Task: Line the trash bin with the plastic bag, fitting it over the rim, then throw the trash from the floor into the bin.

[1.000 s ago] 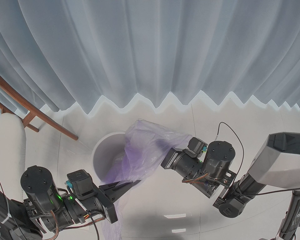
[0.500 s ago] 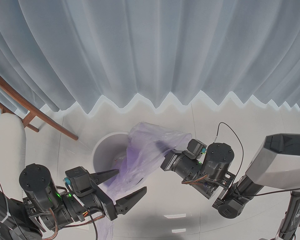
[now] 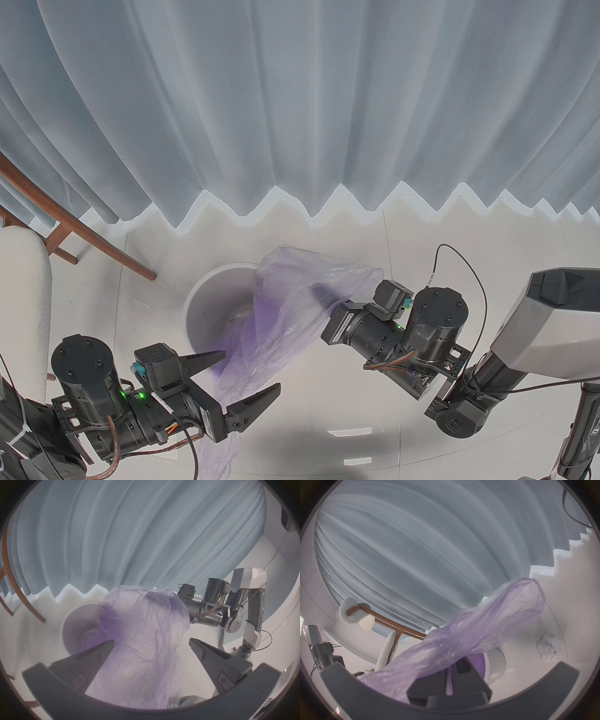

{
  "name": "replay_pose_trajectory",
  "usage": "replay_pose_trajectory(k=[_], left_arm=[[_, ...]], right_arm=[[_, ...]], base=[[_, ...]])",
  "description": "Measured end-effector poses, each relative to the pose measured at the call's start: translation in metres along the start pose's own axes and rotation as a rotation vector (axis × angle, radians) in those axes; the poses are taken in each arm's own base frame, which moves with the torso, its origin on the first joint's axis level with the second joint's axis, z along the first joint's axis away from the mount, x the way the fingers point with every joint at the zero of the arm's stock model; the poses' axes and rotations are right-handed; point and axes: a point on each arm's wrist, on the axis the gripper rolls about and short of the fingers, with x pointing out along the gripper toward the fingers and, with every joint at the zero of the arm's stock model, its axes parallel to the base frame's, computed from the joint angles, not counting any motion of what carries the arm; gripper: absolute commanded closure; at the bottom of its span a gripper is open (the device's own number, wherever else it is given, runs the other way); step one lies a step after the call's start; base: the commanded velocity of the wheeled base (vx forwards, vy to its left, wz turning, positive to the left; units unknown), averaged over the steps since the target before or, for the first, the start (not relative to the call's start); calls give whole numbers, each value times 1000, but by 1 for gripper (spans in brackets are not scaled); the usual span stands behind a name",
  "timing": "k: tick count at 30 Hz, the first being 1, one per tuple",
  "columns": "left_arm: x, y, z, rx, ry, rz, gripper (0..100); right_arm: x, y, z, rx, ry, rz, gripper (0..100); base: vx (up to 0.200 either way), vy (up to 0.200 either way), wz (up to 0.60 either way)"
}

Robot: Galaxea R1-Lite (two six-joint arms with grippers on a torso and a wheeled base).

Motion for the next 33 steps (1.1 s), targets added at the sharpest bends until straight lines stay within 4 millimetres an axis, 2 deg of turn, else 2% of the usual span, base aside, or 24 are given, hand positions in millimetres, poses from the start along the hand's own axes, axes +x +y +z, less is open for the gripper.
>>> replay_pose_trajectory(k=[3, 4, 16, 25, 33], left_arm=[[0, 2, -1, -2, 7, 12, 0], [0, 3, -1, -2, 7, 13, 100], [5, 4, 3, -7, -13, 16, 100], [8, 25, 17, -26, -74, 103, 100], [8, 37, 27, -35, -116, 151, 100]], right_arm=[[0, 0, 0, -1, 0, 0, 100], [0, 0, 0, -1, 0, -1, 100], [-1, -1, -3, -36, 6, -2, 100], [-4, -9, -10, -130, -10, 2, 100], [-9, -18, -22, -157, 49, -13, 100]], base=[[0, 0, 0], [0, 0, 0], [0, 0, 0], [0, 0, 0], [0, 0, 0]])
